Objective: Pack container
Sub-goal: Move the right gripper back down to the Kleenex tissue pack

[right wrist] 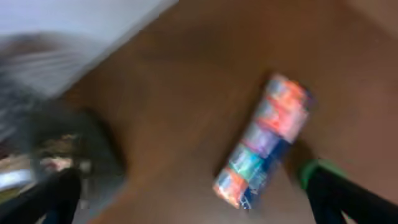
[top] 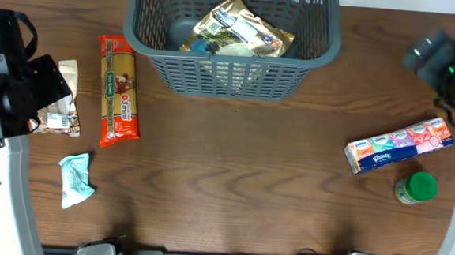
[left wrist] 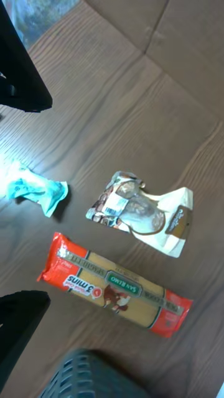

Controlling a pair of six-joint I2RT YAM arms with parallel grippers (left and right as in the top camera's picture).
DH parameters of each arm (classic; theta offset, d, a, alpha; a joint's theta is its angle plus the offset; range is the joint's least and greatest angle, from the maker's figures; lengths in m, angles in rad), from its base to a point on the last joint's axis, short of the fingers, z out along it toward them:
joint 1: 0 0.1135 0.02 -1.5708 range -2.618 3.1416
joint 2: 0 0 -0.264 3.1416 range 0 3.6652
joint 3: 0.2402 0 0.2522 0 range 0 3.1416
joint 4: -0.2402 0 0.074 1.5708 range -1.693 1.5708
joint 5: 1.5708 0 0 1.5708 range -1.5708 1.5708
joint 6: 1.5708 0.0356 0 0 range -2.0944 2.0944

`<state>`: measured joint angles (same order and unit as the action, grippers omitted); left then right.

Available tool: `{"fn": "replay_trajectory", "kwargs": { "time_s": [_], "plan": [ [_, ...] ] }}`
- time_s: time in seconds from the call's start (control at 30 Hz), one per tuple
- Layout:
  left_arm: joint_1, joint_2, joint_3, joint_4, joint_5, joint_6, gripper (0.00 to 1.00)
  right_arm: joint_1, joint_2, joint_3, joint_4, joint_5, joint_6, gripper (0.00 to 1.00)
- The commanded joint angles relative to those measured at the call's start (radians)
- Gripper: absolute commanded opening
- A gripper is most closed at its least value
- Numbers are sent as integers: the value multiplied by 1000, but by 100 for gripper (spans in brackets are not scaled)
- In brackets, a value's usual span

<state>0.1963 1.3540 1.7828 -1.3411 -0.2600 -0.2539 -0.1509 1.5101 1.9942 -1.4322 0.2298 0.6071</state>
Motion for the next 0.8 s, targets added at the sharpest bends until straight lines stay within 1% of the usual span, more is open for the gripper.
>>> {"fn": "replay_trajectory", "kwargs": {
  "time_s": [0.0,0.13,0.17,0.27,0.37,0.43,0.63,0.77],
  "plan": [
    [5,5,16,3,32,13,91,-42,16,-20,-93,51,250,99],
    [5,5,16,3,32,13,91,-60,18,-72,-189,14,485,99],
    [5,5,16,3,32,13,91,-60,18,-88,-188,11,509,99],
    [5,5,16,2,32,13,91,-59,18,-160,-181,5,562,94],
    [5,5,16,2,32,13,91,-59,19,-273,-140,5,612,97],
    [5,5,16,2,32,13,91,-59,19,-352,-82,5,620,99],
    [5,5,16,-1,32,13,91,-70,20,-562,115,-23,613,99],
    [5,5,16,-8,32,13,91,-94,20,-664,264,-67,522,99]
  ]
}}
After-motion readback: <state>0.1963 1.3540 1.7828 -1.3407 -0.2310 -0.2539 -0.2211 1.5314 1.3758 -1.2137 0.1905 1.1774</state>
